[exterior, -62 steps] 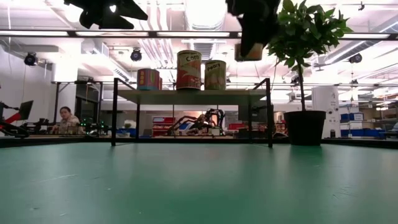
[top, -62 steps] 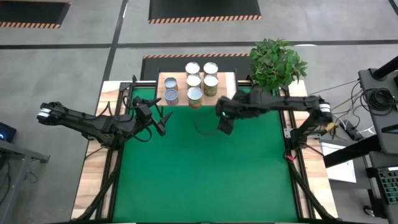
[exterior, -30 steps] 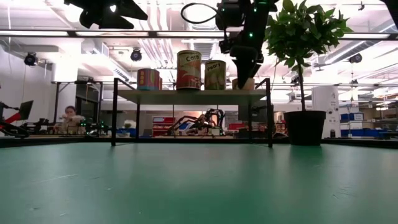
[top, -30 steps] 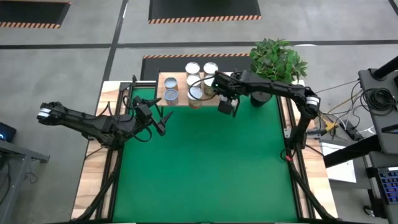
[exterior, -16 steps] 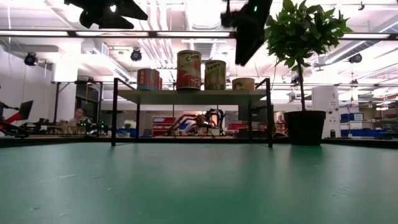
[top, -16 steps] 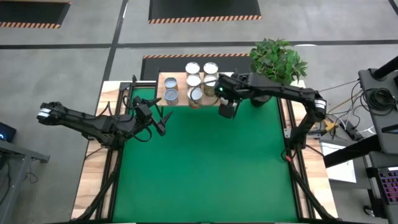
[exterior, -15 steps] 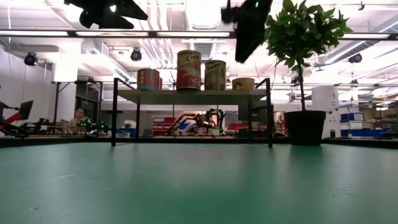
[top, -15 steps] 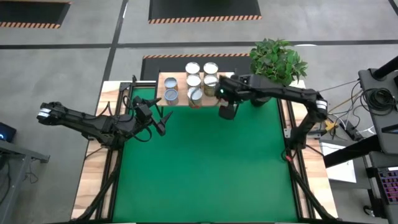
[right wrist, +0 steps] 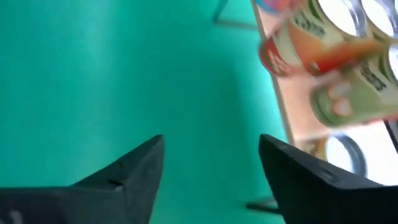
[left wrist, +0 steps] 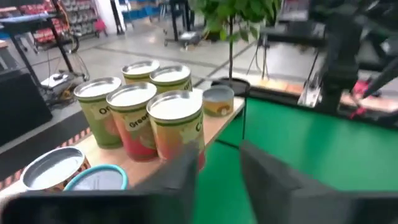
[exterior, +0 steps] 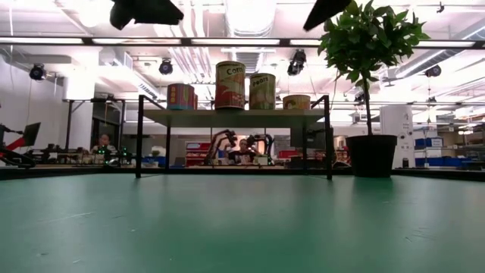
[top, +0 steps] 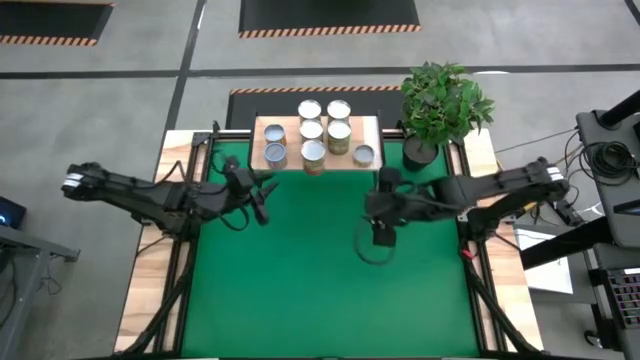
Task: Pick and place cans onto a shelf
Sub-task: Adjust the canned goods on the shelf
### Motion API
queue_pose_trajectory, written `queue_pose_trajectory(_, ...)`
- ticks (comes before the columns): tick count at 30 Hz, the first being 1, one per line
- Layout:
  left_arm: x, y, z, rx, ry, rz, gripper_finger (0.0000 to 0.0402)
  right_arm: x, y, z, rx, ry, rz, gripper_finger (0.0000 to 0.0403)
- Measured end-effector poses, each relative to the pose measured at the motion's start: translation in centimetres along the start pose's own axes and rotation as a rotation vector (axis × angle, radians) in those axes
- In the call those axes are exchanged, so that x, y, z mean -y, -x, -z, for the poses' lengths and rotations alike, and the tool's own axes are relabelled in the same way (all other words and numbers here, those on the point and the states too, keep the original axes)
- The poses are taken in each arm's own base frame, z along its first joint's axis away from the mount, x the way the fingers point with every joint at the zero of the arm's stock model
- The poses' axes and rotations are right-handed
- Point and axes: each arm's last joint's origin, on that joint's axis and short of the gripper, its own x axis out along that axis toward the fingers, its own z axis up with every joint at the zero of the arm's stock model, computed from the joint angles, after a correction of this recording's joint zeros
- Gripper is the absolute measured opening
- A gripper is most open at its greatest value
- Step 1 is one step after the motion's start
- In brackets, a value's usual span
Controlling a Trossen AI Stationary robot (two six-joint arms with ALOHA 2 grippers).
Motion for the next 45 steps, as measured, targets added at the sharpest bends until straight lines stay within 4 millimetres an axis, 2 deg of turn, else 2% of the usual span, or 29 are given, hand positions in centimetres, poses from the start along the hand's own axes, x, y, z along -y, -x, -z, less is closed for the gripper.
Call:
queue_pose_trajectory(2, 0.3, -0.5, -0.5, -0.039, -0.025, -0.011, 0.0046, -1.0, 0.5, 0.9, 0.080, 0.003, -0.021, 0.0232)
queue_pose_trajectory(4, 0.5, -1.1, -1.3, -0.073, -0.052, -0.031, 0.0014, -1.6, 0.8, 1.7, 0.154, -0.002, -0.046, 0.0203)
queue_pose_trajectory(8, 0.1, -2.7, -3.2, -0.223, -0.138, -0.065, 0.0005, -2.5, 0.7, 3.4, 0.252, 0.002, -0.075, 0.0144)
queue_pose_trajectory(12, -1.4, -4.7, -4.9, -0.420, -0.212, -0.101, 0.0001, -3.3, 0.2, 5.1, 0.319, 0.045, -0.091, 0.0080)
queue_pose_trajectory(16, -3.4, -6.9, -5.3, -0.633, -0.297, -0.056, 0.0000, -3.6, -0.5, 6.5, 0.353, 0.071, -0.092, 0.0020)
queue_pose_trajectory(21, -5.9, -9.9, -4.5, -0.768, -0.313, -0.057, 0.0000, -3.5, -0.8, 7.7, 0.383, 0.068, -0.091, 0.0013)
queue_pose_trajectory(27, -8.0, -12.0, -3.7, -0.833, -0.297, -0.120, 0.0000, -3.1, -0.1, 8.0, 0.413, 0.061, -0.091, 0.0013)
queue_pose_trajectory(34, -8.4, -12.6, -2.8, -0.865, -0.310, -0.136, 0.0000, -3.1, -0.1, 8.1, 0.412, 0.054, -0.093, 0.0013)
queue_pose_trajectory(45, -8.5, -12.4, -3.3, -0.865, -0.294, -0.142, 0.0000, -3.1, -0.2, 8.1, 0.410, 0.054, -0.094, 0.0013)
